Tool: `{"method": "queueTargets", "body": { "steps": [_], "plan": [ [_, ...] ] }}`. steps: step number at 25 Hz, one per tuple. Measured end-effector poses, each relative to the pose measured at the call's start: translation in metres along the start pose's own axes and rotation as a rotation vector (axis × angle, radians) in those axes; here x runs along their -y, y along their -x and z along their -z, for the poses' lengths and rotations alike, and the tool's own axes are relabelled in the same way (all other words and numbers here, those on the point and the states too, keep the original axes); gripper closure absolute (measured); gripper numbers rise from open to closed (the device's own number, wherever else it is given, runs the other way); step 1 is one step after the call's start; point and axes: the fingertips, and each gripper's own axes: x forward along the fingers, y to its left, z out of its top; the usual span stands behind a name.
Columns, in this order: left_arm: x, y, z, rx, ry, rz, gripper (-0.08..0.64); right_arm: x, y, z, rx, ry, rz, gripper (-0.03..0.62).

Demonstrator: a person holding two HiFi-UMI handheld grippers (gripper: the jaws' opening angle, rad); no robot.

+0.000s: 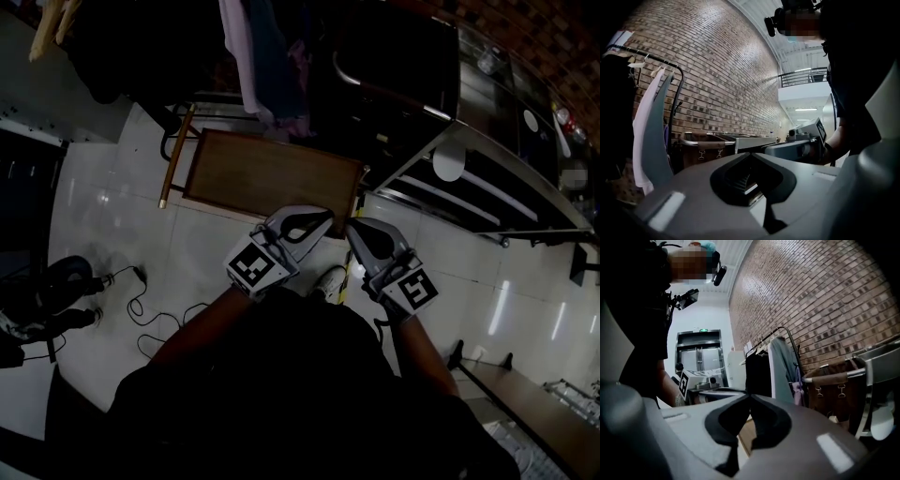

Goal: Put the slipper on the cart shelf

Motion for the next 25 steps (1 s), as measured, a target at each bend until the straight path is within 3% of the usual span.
{"method": "queueTargets", "body": {
  "steps": [3,9,25],
  "plan": [
    [-0.007,0.013,-0.002,0.002,0.018,0.035,0.557,-0.010,-0.017,-0.003,0.001,0.009,0.010,0.589],
    [-0.017,0.039,-0.003,0.031,-0.027,0.116,0.557,-0.033,-0.048,-0.003,-0.011,0.014,0.076,0.589],
    [-0.041,0.073,-0.004,0.022,-0.019,0.115,0.557,-0.052,-0.080,-0.007,0.001,0.034,0.113,0.589]
  ]
}}
